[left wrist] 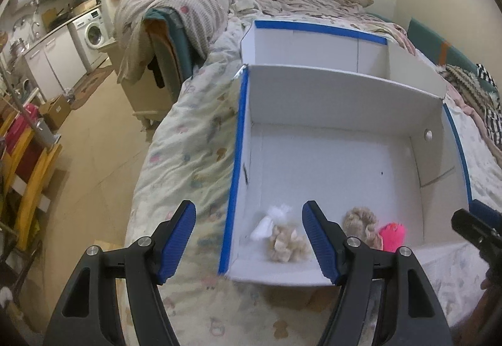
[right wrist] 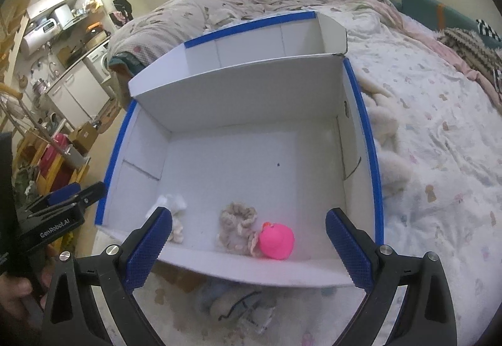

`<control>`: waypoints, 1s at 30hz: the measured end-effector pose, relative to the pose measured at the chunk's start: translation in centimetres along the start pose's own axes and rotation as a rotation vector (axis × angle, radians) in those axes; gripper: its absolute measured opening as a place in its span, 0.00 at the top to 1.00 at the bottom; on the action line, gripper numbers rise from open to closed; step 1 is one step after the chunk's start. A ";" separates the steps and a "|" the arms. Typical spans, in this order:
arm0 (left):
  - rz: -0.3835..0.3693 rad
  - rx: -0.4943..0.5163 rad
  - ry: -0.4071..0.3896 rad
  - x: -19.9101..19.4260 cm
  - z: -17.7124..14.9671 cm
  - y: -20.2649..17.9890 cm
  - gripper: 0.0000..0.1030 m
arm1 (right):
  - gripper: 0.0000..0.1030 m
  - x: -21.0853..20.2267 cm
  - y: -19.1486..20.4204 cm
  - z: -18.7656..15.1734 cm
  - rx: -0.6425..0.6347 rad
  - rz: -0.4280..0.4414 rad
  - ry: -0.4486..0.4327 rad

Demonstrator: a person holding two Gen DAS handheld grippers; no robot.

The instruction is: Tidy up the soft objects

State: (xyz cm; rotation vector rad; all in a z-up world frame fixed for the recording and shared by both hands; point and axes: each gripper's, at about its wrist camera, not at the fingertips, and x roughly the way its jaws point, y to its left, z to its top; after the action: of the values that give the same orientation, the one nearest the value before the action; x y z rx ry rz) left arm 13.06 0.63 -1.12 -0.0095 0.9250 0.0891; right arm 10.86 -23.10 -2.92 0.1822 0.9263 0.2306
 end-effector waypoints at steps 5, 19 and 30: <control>0.012 0.008 0.008 -1.0 -1.7 0.6 0.34 | 0.00 -1.2 0.3 -1.1 -0.007 0.019 -0.006; 0.055 0.012 0.019 -1.6 -4.2 2.8 0.34 | 0.00 -2.2 -1.8 -4.0 -0.003 -0.029 0.014; 0.047 -0.153 0.132 0.8 -5.0 6.5 0.35 | 0.00 -0.9 -4.0 -4.6 0.096 -0.040 0.074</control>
State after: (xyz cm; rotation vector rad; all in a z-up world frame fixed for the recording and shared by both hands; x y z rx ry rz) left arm 9.02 6.98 -4.54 -0.1370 1.0487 0.2042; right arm 7.06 -26.94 -5.94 0.2452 1.0147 0.1569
